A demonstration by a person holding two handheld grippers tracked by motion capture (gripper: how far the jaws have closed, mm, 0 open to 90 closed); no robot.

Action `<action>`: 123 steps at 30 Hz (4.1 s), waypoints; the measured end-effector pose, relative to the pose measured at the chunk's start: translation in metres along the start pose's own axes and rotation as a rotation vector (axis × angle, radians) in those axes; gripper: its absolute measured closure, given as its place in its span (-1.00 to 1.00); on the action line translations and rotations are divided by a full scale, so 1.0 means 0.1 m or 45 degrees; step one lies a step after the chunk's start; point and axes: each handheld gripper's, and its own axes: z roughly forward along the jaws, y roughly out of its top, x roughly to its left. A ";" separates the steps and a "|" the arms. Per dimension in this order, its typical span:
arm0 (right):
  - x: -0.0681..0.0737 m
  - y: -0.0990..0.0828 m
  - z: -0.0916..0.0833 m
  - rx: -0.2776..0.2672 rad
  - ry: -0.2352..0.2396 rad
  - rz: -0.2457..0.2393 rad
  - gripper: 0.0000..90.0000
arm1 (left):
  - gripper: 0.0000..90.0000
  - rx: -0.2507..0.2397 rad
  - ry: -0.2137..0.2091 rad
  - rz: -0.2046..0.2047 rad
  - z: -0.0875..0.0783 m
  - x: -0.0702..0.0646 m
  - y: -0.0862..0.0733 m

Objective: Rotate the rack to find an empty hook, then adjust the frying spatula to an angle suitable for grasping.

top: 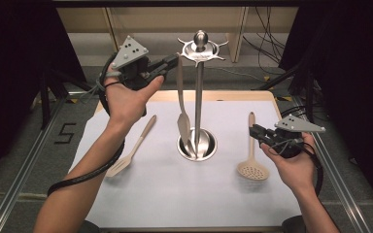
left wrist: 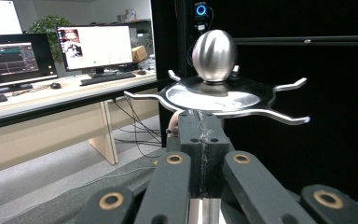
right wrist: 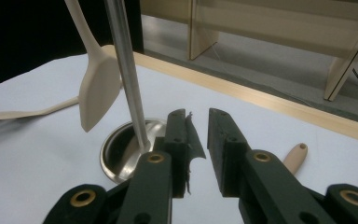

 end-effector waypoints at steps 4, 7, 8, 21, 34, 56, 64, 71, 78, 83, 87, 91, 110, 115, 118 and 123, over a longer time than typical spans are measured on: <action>0.01 0.00 -0.01 0.002 -0.002 0.015 0.74 | 0.99 -0.002 0.015 -0.004 0.01 0.02 0.00; 0.02 0.00 0.00 -0.006 -0.011 0.043 0.74 | 0.99 -0.002 0.020 -0.002 0.02 0.04 0.00; 0.01 0.00 0.00 -0.008 -0.007 0.038 0.73 | 0.99 -0.003 0.018 -0.001 0.02 0.05 0.00; -0.02 -0.02 -0.01 0.007 -0.028 0.066 0.67 | 0.67 -0.027 0.016 0.045 -0.18 0.13 -0.15; -0.05 -0.02 -0.03 0.067 -0.004 0.103 0.62 | 0.10 0.090 0.062 0.039 -0.46 0.35 -0.62; -0.12 -0.01 -0.10 0.056 -0.016 0.104 0.59 | 0.00 0.375 0.163 0.007 -0.57 0.67 -1.20; -0.08 0.01 -0.02 0.063 0.015 0.093 0.59 | 0.01 0.573 0.205 0.021 -0.58 0.77 -1.41; -0.16 -0.03 0.02 0.080 0.035 0.086 0.59 | 0.08 0.847 0.225 0.064 -0.49 0.91 -1.61; -0.16 -0.02 -0.03 0.122 0.020 0.120 0.58 | 0.14 1.024 0.245 -0.051 -0.37 0.95 -1.84; -0.14 -0.01 -0.05 0.108 0.016 0.121 0.58 | 0.14 1.152 0.229 -0.083 -0.32 1.03 -1.95; -0.12 0.01 -0.04 0.097 0.009 0.115 0.57 | 0.16 1.178 0.228 -0.100 -0.26 1.08 -2.02; -0.12 0.02 -0.03 0.089 0.024 0.111 0.56 | 0.18 1.264 0.239 -0.129 -0.17 1.13 -2.09; -0.09 0.00 0.00 0.118 0.033 0.118 0.56 | 0.32 1.577 0.169 -0.243 0.12 1.19 -2.46; -0.12 0.00 0.00 0.101 0.025 0.078 0.55 | 0.35 1.594 0.165 -0.279 0.12 1.22 -2.52; -0.11 0.00 0.00 0.104 0.027 0.090 0.55 | 0.36 1.606 0.157 -0.306 0.14 1.23 -2.56; -0.11 0.00 0.00 0.107 0.034 0.118 0.55 | 0.42 1.635 0.182 -0.302 0.17 1.22 -2.57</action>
